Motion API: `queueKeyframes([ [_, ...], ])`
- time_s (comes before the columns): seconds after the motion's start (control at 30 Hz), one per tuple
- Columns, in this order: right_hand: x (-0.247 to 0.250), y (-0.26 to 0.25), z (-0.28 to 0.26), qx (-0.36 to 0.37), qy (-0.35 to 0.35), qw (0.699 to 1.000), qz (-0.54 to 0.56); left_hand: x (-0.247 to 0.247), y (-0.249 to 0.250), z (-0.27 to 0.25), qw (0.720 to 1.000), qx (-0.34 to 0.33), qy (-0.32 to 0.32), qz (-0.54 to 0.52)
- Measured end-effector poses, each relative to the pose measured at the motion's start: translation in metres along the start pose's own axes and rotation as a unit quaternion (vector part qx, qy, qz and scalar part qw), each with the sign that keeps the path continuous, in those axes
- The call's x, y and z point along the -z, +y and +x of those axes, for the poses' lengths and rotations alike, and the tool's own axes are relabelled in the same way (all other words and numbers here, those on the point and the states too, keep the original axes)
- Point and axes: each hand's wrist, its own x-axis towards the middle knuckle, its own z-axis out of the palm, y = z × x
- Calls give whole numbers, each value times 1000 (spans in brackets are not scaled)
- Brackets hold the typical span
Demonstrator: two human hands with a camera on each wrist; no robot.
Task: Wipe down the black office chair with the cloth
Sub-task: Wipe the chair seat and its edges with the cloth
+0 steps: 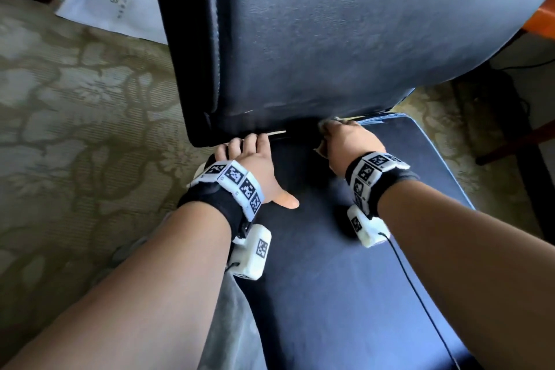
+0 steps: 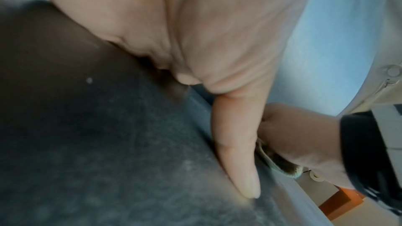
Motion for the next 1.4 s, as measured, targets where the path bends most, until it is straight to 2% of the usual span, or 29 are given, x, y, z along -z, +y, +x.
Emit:
queueKeyframes([
  [0.07, -3, -7, 2, -12, -3, 1000, -9, 0, 2, 1, 1000, 1, 4, -2],
  [0.17, -15, -45, -5, 74, -34, 997, -14, 1, 3, 2, 1000, 12, 7, -19],
  [0.23, -15, -46, -11, 105, -64, 992, -8, 1, 3, 0, 1000, 12, 6, -21],
  [0.27, -12, -36, -8, 100, -64, 993, 3, 2, 3, 0, 1000, 10, 8, -15],
  [0.4, -2, 21, 9, -35, -5, 999, 4, 1, 3, 2, 1000, 10, 1, -3],
  [0.47, -8, 17, 7, -26, -11, 1000, -7, 1, 4, 3, 1000, 19, 3, 3],
  [0.6, -5, 2, -16, 49, -34, 998, 8, 9, 18, -4, 999, 47, 9, -7],
  [0.77, 14, 52, -56, 38, 28, 994, 103, 20, 52, -10, 998, 46, 27, -43],
  [0.9, 12, 86, -93, 33, 27, 990, 136, 14, 76, -5, 997, 62, 34, -31],
  [1.03, 10, 101, -109, 7, 5, 985, 173, 15, 90, 0, 996, 67, 50, -43],
  [1.17, 11, 101, -99, 0, 5, 983, 183, 23, 92, 15, 997, 39, 41, -46],
  [1.3, 15, 98, -72, 12, 14, 985, 171, 3, 90, 22, 1000, 3, 27, -5],
  [1.4, 14, 87, -42, 2, 34, 988, 150, -5, 82, 21, 1000, -5, 27, -15],
])
